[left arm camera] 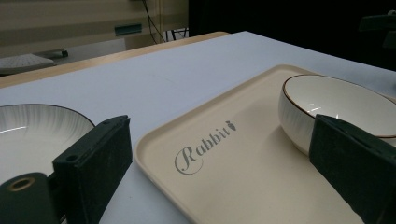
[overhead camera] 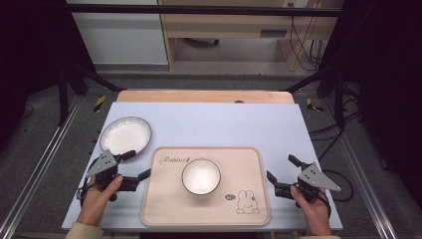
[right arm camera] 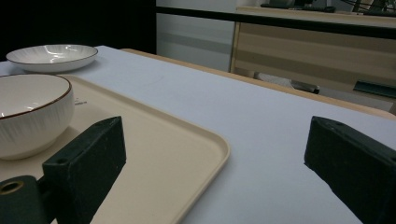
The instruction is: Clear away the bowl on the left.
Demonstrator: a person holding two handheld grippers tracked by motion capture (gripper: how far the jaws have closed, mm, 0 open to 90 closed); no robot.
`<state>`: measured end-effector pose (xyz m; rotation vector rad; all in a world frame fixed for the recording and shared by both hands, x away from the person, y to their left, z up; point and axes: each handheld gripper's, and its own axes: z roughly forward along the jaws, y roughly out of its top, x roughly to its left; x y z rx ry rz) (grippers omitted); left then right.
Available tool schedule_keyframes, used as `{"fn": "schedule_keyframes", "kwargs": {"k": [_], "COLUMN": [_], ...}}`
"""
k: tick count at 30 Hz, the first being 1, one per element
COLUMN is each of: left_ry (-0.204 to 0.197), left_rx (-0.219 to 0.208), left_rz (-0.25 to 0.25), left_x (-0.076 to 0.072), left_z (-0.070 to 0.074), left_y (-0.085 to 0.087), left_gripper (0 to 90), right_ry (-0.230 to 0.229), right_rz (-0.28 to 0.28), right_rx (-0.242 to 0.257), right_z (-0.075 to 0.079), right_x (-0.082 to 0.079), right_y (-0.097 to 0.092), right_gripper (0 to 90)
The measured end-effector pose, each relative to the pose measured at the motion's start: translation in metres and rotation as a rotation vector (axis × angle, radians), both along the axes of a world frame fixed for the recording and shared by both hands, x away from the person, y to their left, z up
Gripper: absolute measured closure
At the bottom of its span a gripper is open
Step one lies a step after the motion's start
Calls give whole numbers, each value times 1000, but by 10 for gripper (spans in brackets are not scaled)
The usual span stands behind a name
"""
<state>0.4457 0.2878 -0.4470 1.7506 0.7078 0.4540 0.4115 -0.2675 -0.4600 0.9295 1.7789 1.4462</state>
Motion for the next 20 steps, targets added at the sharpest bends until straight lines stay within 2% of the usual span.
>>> {"fn": "schedule_keyframes", "kwargs": {"k": [12,20], "left_ry": [1,-5], "left_rx": [-15,-4], "left_rz": [9,1], "left_x": [0,-1], "left_z": [-9,-11], "left_y": [6,6], "left_gripper": [59,58], "right_ry": [-2,-4], "right_rz": [0,0], "right_rx": [2,3], "right_z": [0,1], "right_x": [0,0], "right_y": [0,0], "right_gripper": [56,56]}}
